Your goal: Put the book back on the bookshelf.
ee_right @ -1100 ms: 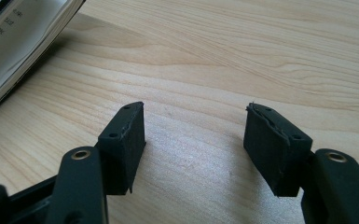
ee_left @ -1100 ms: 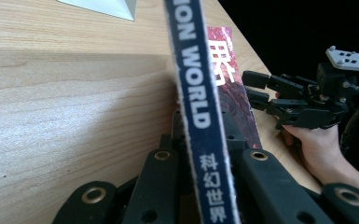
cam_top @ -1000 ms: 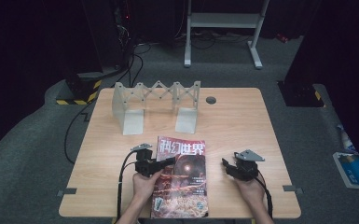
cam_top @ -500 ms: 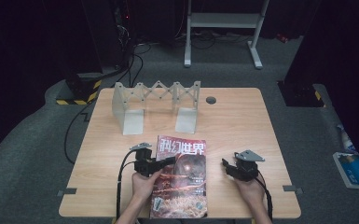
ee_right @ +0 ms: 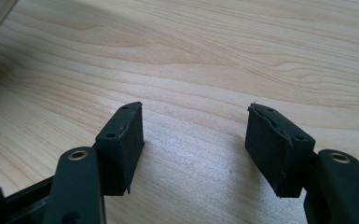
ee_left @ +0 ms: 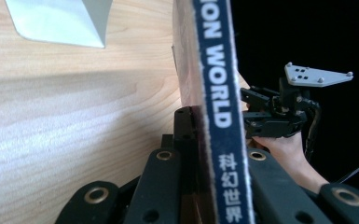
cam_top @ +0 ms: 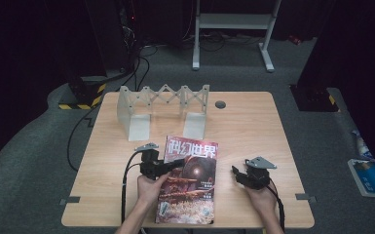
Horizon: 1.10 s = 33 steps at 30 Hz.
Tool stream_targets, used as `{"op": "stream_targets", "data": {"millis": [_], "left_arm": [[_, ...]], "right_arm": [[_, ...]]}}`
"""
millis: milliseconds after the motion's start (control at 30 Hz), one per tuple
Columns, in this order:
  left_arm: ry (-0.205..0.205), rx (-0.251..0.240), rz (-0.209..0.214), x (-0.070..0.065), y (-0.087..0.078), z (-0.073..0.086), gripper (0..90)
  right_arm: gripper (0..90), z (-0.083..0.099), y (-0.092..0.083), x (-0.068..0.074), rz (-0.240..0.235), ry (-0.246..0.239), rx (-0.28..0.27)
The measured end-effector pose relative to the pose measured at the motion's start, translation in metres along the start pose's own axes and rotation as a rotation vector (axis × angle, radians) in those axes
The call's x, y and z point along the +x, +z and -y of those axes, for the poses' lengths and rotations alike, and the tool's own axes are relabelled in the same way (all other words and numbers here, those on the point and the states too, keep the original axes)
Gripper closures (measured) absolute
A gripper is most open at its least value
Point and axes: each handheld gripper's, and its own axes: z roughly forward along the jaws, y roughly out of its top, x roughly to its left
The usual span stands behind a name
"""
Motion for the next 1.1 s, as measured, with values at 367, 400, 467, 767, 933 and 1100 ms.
{"op": "stream_targets", "data": {"millis": [367, 400, 467, 767, 933, 1100], "left_arm": [[0.049, 0.007, -0.008, -0.011, -0.007, -0.025, 83.3], [0.052, 0.009, -0.011, -0.012, -0.007, -0.027, 83.3], [0.064, 0.017, -0.018, -0.015, -0.006, -0.031, 83.4], [0.096, 0.029, -0.038, -0.025, -0.005, -0.049, 83.4], [0.125, 0.041, -0.057, -0.030, -0.008, -0.058, 83.5], [0.142, 0.044, -0.076, -0.034, -0.011, -0.065, 83.5]], "right_arm": [[36.9, 0.000, 0.000, 0.000, -0.004, -0.005, 0.000], [36.9, 0.000, 0.000, 0.000, -0.003, -0.006, 0.000], [36.9, 0.000, 0.000, 0.000, -0.004, -0.005, 0.001], [36.9, 0.000, 0.000, 0.000, -0.007, -0.002, 0.001], [36.8, 0.000, 0.000, 0.000, -0.006, -0.003, 0.000], [36.8, 0.000, 0.000, 0.000, -0.007, 0.000, 0.000]]}}
